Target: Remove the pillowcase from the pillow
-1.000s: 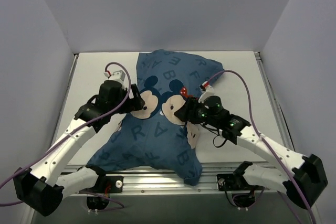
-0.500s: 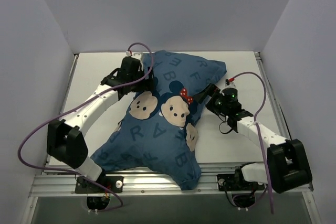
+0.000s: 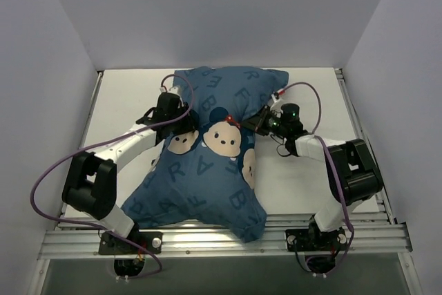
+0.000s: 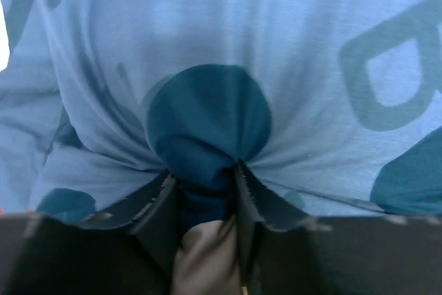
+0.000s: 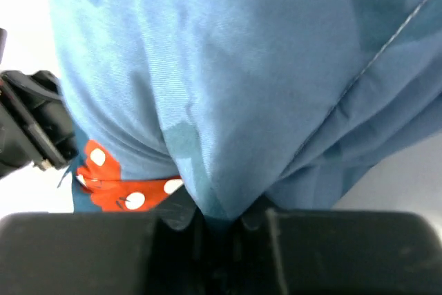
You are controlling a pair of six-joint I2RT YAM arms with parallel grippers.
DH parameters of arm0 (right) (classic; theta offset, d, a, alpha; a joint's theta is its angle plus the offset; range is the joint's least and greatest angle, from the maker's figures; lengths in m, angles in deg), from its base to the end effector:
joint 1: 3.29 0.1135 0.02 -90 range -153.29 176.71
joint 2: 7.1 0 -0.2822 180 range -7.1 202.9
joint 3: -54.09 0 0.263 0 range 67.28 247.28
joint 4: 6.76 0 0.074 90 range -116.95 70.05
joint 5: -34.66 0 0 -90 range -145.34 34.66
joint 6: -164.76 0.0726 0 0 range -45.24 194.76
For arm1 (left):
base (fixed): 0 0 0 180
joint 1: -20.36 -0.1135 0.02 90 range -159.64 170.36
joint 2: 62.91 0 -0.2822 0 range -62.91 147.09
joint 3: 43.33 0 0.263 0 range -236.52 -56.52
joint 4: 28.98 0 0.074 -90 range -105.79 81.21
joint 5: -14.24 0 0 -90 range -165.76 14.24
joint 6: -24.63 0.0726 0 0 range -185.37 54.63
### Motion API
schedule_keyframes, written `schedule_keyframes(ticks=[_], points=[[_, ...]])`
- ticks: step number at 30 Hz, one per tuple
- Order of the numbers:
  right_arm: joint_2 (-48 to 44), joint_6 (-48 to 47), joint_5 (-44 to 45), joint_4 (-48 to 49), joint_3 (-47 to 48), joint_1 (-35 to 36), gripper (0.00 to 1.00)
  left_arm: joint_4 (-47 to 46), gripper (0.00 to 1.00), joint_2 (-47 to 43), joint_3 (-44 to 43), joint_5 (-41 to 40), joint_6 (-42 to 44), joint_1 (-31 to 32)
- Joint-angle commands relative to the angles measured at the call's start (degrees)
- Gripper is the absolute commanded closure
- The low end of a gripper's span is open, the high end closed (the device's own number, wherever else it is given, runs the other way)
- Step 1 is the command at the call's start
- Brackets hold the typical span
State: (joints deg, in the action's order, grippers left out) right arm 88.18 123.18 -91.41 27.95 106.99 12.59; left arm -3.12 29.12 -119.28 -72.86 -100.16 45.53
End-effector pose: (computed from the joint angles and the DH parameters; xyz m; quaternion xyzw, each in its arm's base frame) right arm 0.3459 0.1428 0.1995 0.0049 0.7443 0.5304 0.4059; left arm 0.3529 -0.1699 0.2248 -0.0663 0.9107 -0.2234 0.3411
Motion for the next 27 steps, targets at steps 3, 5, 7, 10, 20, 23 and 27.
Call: schedule_keyframes(ticks=[3, 5, 7, 10, 20, 23, 27], points=[[-3.3, -12.4, -3.0, -15.7, 18.0, 1.3, 1.0, -1.8, 0.69, 4.1, 0.4, 8.4, -5.0, 2.1], [-4.0, -19.9, 0.5, -27.6, 28.6, 1.2, 1.0, -2.2, 0.73, 6.0, -4.8, 8.5, -5.5, 3.6], [-4.2, -25.5, 3.2, -34.3, 39.7, 1.3, 1.0, -3.2, 0.75, 7.5, -10.8, 8.7, -6.9, 4.5], [-2.8, -30.0, 6.5, -44.5, 50.5, 1.6, 1.0, -6.7, 0.78, 10.6, -16.7, 9.3, -9.8, 5.9], [4.8, -45.9, 11.1, -59.1, 66.9, 10.7, 1.0, -23.2, 0.62, 11.5, -14.2, 5.5, -18.2, 7.4], [5.8, -47.4, 12.6, -59.0, 60.7, 13.6, 1.0, -25.5, 0.41, 3.5, -0.6, 0.5, -20.5, 7.0], [4.8, -47.3, 15.4, -56.7, 51.8, 18.5, 1.0, -17.5, 0.15, -12.2, 14.8, -7.5, -21.6, 6.8]])
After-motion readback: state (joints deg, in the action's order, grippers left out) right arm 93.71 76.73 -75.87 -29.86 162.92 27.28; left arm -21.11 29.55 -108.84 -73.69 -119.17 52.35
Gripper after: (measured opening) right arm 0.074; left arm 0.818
